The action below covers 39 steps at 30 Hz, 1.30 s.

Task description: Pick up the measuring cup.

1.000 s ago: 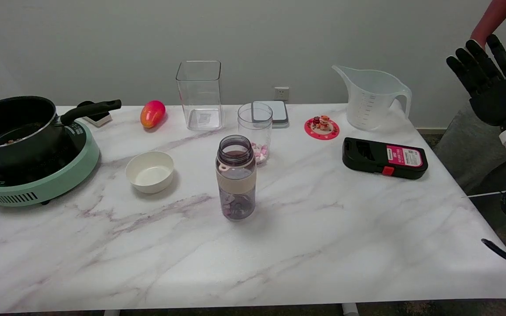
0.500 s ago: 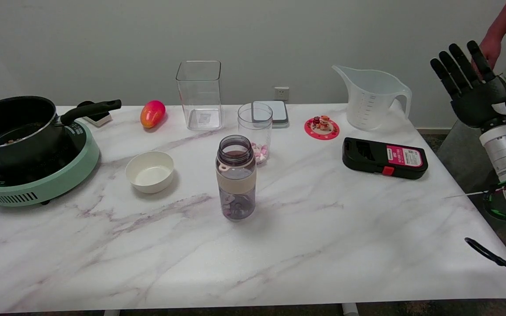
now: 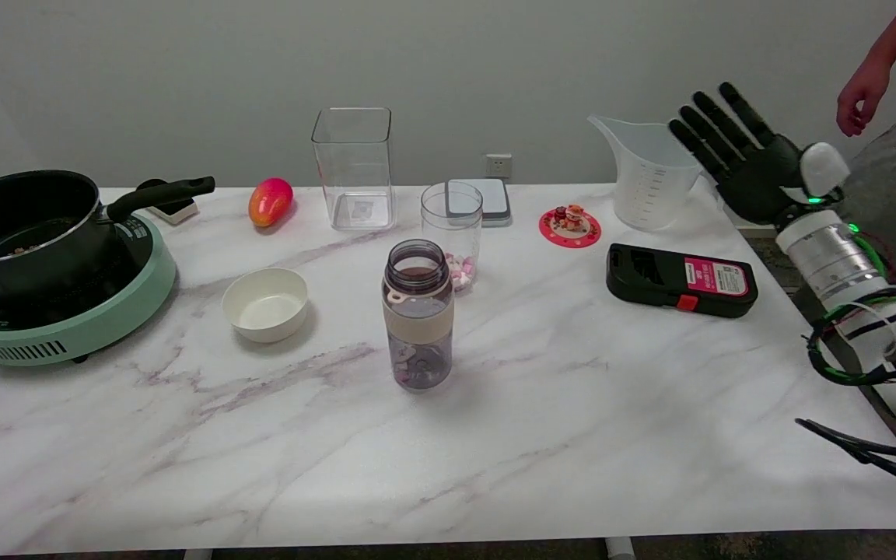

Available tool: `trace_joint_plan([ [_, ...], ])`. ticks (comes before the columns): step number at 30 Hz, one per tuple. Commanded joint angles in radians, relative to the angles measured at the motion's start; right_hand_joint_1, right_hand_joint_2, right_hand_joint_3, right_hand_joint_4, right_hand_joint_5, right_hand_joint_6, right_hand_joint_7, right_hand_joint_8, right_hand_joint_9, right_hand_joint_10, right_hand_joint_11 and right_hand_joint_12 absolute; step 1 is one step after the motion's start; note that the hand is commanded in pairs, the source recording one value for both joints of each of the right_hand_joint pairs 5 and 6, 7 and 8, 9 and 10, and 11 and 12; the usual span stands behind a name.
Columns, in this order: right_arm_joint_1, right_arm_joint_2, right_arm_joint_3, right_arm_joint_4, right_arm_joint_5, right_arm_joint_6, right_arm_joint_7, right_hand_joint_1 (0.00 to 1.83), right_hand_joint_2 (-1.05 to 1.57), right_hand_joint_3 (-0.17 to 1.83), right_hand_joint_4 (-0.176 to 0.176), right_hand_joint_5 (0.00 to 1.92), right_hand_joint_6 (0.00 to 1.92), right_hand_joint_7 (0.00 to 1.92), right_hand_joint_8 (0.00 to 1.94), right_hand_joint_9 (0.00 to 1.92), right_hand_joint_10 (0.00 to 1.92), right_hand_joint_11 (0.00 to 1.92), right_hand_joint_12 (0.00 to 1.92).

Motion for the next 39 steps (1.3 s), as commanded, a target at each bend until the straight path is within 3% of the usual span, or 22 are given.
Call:
trace_joint_plan([
  [1, 0.184, 0.067, -0.459, 0.047, -0.003, 0.082, -0.443, 1.22, -0.71, 1.07, 0.0, 0.0, 0.0, 0.33, 0.33, 0.4, 0.4, 0.46, 0.46],
  [9, 0.229, 0.053, -0.611, 0.047, 0.0, 0.194, -0.637, 1.2, -0.9, 1.04, 0.0, 0.0, 0.0, 0.35, 0.35, 0.4, 0.4, 0.44, 0.44],
  [20, 0.215, -0.055, -0.593, -0.048, 0.0, 0.222, -0.736, 1.17, -0.88, 0.96, 0.0, 0.1, 0.1, 0.42, 0.42, 0.44, 0.44, 0.46, 0.46],
  [30, 0.323, -0.14, -0.602, -0.196, 0.0, 0.246, -0.786, 1.16, -0.84, 0.98, 0.0, 0.12, 0.12, 0.44, 0.44, 0.44, 0.44, 0.48, 0.48],
  [34, 0.361, -0.187, -0.596, -0.257, 0.0, 0.258, -0.865, 1.15, -0.87, 1.0, 0.0, 0.12, 0.12, 0.44, 0.44, 0.43, 0.43, 0.47, 0.47],
  [39, 0.383, -0.24, -0.553, -0.277, 0.0, 0.266, -1.006, 1.15, -0.85, 0.86, 0.0, 0.13, 0.13, 0.45, 0.45, 0.44, 0.44, 0.46, 0.46],
])
